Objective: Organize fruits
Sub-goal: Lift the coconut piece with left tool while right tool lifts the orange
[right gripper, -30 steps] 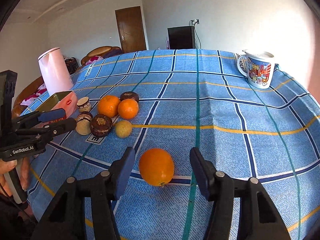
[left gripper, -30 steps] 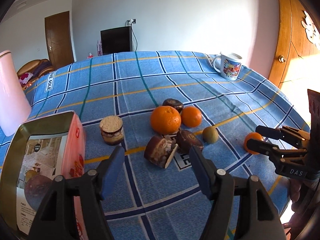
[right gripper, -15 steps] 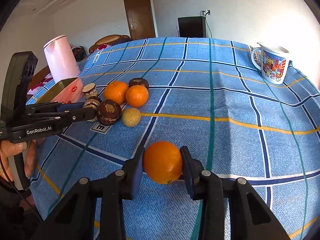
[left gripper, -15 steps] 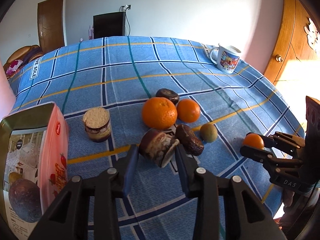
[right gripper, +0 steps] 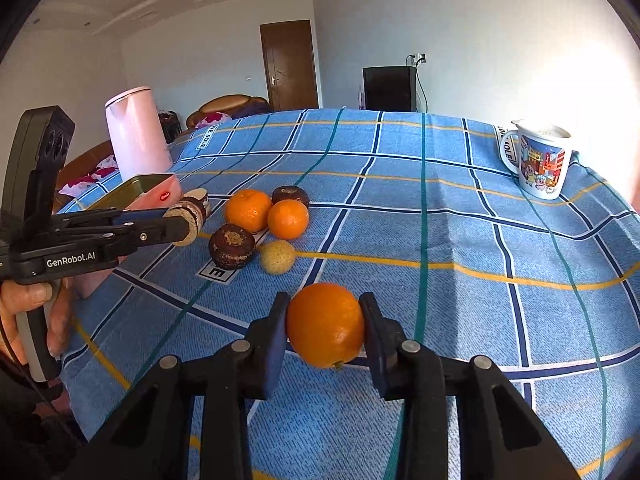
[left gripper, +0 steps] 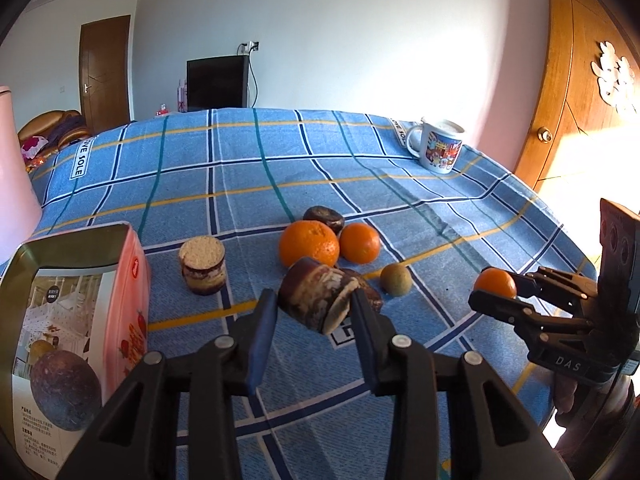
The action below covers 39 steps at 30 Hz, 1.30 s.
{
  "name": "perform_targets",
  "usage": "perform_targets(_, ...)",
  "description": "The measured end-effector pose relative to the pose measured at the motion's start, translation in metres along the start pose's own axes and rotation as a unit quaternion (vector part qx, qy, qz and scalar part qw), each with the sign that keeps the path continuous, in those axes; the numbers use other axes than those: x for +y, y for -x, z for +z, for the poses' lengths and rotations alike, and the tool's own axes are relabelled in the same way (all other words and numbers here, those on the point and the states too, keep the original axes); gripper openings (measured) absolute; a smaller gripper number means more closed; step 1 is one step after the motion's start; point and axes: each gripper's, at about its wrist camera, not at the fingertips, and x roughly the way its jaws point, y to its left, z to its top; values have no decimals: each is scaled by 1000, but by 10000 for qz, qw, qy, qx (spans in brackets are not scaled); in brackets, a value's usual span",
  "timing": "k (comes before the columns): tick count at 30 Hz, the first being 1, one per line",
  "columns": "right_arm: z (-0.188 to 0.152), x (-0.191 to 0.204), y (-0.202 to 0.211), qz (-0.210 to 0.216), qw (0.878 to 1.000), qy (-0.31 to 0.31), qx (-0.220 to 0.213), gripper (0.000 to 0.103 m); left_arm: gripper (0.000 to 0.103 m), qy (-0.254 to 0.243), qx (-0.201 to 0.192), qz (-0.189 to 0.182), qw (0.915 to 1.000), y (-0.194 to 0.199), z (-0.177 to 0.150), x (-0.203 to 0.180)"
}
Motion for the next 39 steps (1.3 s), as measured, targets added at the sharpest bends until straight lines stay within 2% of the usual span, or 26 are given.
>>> perform_targets(4,0,0,3,-14,9999,9,-111,37,39,19,-43,-14,10000,-1,-7,-3)
perform_targets(21,-6,8,24,-45,9966,200,-804,37,39,-114,-913,343,9952,29,-14,-8)
perform_targets(39,-13,13,39,-146,9900,380,-1353,36,39,-234,-1384,605,9882,45,-20,-15)
